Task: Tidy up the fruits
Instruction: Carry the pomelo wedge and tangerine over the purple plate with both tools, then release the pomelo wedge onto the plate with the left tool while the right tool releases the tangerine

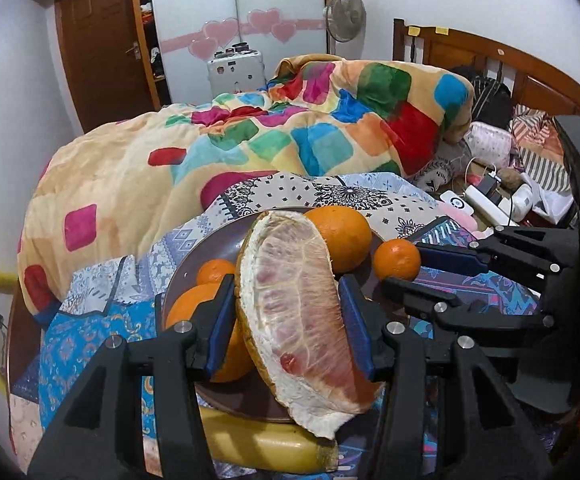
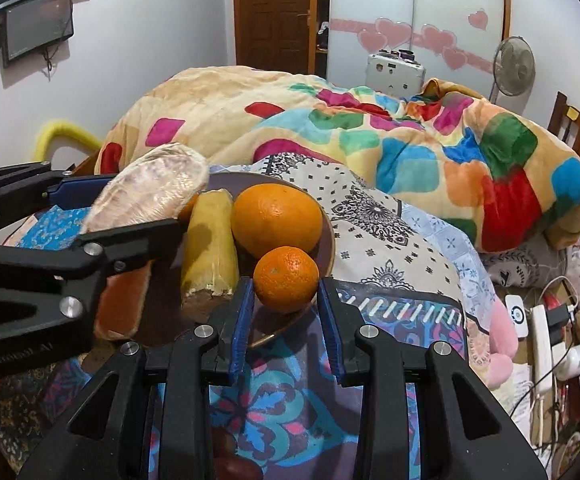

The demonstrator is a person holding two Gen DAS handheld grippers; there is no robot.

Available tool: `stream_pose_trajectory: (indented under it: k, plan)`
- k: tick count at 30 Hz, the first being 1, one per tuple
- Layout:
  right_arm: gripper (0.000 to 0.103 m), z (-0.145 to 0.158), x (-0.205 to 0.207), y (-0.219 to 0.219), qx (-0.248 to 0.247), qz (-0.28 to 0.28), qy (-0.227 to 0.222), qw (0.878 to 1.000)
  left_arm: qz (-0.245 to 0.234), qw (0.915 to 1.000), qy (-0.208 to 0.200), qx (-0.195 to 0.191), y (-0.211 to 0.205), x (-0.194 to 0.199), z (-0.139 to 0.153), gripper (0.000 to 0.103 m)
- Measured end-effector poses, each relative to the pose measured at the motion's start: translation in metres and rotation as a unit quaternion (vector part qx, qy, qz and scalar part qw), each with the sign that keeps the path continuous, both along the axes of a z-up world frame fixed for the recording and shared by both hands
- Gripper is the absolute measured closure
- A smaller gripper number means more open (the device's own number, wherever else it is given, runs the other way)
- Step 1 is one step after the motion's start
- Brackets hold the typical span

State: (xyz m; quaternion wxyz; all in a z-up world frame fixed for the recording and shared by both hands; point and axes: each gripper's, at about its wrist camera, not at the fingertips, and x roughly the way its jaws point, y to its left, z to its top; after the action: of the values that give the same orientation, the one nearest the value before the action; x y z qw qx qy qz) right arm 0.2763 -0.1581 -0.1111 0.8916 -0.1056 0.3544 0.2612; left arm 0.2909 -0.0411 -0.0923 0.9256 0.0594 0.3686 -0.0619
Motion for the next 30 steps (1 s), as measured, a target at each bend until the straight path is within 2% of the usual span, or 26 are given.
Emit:
stream_pose_trajectory:
  k: [3, 6, 8, 10, 19, 30]
  plan:
    - [0.073, 0.000, -0.001, 0.002, -0.001, 0.002, -0.001, 1.000, -0.001, 1.0000, 0.005, -0.002, 0.000, 0.003, -0.002, 0.052]
    - [0.072, 0.000, -0.001, 0.004, -0.003, 0.003, -0.004, 1.000, 0.007, 0.9999, -0.008, -0.001, 0.002, 0.002, 0.000, 0.052]
    - [0.067, 0.001, -0.002, 0.006, -0.007, 0.003, -0.009, 1.000, 0.006, 0.9999, -0.012, -0.007, 0.004, 0.000, 0.004, 0.052]
    - [0.056, 0.003, -0.003, 0.007, -0.007, 0.002, -0.013, 1.000, 0.005, 0.9998, -0.014, -0.010, 0.005, -0.002, 0.008, 0.052]
    - [0.056, 0.024, -0.024, 0.006, 0.001, 0.001, -0.036, 0.999, 0.015, 0.9991, -0.029, -0.026, 0.022, -0.035, 0.031, 0.052]
    - [0.056, 0.049, -0.062, 0.011, 0.021, 0.008, -0.055, 0.998, 0.037, 0.9982, -0.039, -0.025, 0.055, -0.086, 0.047, 0.051]
